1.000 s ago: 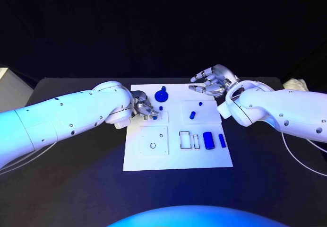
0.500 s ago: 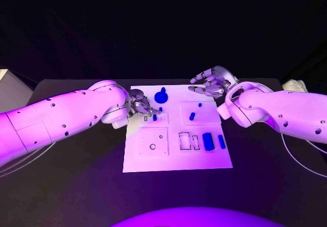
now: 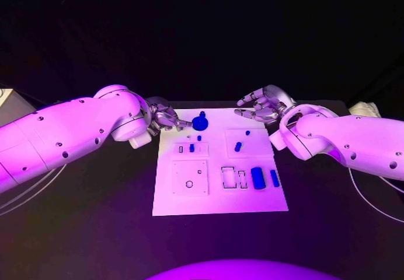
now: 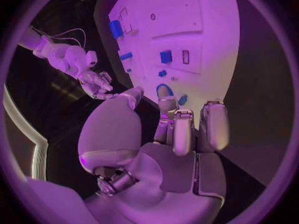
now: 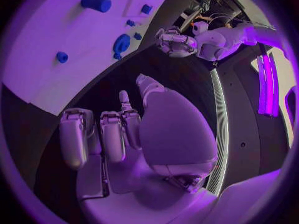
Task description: Assemble the parts on the task board
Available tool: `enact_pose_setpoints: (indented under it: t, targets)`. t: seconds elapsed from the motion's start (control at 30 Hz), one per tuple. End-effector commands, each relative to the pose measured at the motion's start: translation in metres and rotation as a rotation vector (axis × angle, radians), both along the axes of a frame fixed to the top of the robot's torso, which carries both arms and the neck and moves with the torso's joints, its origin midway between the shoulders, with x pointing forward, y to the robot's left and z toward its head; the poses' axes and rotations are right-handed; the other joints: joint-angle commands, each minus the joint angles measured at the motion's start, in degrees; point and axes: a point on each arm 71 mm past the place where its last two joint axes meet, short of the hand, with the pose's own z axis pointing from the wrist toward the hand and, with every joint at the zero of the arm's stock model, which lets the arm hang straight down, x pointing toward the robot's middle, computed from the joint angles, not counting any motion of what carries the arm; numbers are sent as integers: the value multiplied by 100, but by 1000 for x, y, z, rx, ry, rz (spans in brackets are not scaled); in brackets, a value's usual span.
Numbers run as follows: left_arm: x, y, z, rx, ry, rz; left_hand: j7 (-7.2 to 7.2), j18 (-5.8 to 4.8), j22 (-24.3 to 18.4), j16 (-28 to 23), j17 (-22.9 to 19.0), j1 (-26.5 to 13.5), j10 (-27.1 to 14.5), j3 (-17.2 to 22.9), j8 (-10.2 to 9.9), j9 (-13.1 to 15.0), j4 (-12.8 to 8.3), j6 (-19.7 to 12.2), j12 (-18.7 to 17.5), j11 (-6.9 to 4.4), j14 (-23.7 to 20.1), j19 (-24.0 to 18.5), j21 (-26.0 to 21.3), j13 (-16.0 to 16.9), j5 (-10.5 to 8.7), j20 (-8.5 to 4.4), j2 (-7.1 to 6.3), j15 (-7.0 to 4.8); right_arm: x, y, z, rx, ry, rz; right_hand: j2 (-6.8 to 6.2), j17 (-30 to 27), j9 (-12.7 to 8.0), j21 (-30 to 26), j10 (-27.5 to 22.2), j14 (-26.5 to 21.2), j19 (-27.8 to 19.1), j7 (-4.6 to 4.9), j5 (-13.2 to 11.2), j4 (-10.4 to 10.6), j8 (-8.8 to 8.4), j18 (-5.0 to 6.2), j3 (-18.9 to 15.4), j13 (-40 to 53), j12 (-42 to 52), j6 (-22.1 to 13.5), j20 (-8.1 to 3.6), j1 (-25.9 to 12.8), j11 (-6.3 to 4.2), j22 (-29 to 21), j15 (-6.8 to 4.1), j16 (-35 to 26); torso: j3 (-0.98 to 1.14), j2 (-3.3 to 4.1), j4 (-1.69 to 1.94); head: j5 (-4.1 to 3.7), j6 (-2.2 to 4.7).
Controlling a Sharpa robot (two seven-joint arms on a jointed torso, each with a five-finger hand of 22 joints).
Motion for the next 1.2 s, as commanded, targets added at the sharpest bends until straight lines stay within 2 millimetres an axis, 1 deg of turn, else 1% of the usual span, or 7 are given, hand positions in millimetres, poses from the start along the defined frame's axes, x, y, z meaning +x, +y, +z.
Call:
enact_pose_setpoints:
  t: [0.03,0.17,0.3,0.5,0.8,0.87,1.2]
  targets:
    - [5,3,0,-20,26,-12,25,2,-73,-50,1165,100,-109,-39,-82,-16,1,-106,-73,27,464,-78,-46,-97,27,14,6,57,0,0,0,0,-6,10,-11,950,-7,-25,91,471,166,9,17,27,32,91,19,989,-24,-16,51,-48,29,1120,43,-36,-3,15,-3,14,47]
    - [17,9,2,-17,15,16,112,20,-153,-98,1090,238,-284,-56,-235,-103,0,-246,-166,105,426,-149,-96,-251,42,70,41,127,0,-1,0,-1,-7,7,-11,950,-7,-25,91,471,166,9,17,27,32,91,19,989,-24,-16,51,-48,29,1120,43,-36,-14,28,-6,27,68]
    - [27,12,3,-2,-8,36,121,21,-157,-100,1087,257,-304,-59,-252,-115,-1,-257,-176,114,425,-153,-99,-269,44,77,44,135,1,0,0,-1,-7,8,-11,950,-7,-25,91,471,166,9,17,27,32,91,19,989,-24,-16,51,-48,29,1120,43,-36,-7,35,-11,49,84]
    - [41,13,4,17,-19,59,125,20,-152,-96,1092,265,-309,-61,-259,-119,-2,-261,-178,117,427,-150,-97,-272,45,80,43,138,1,1,0,0,-7,11,-11,950,-7,-25,91,471,166,9,17,27,32,91,19,989,-24,-16,51,-48,29,1120,43,-36,-15,61,-26,49,106]
    - [49,7,-2,44,-2,59,134,22,-157,-96,1092,275,-334,-72,-273,-130,1,-267,-192,126,426,-155,-101,-298,37,88,36,146,0,2,0,1,-7,14,-11,950,-7,-25,91,471,166,9,17,27,32,91,19,989,-24,-16,51,-48,29,1120,43,-36,-27,127,-54,42,128]
    - [50,7,-4,51,4,59,137,23,-160,-97,1091,274,-340,-76,-276,-133,3,-268,-195,129,425,-157,-103,-302,34,90,35,148,0,2,0,1,-7,14,-11,950,-7,-25,91,471,166,9,17,27,32,91,19,989,-24,-16,51,-48,29,1120,43,-36,-25,134,-56,45,132]
    - [54,9,-9,73,22,65,150,23,-162,-98,1089,253,-364,-110,-293,-147,11,-270,-198,143,423,-161,-105,-312,15,102,27,162,0,3,0,2,-8,16,-11,950,-7,-25,91,471,166,9,17,27,32,91,19,989,-24,-16,51,-48,29,1120,43,-36,-26,127,-50,37,119]
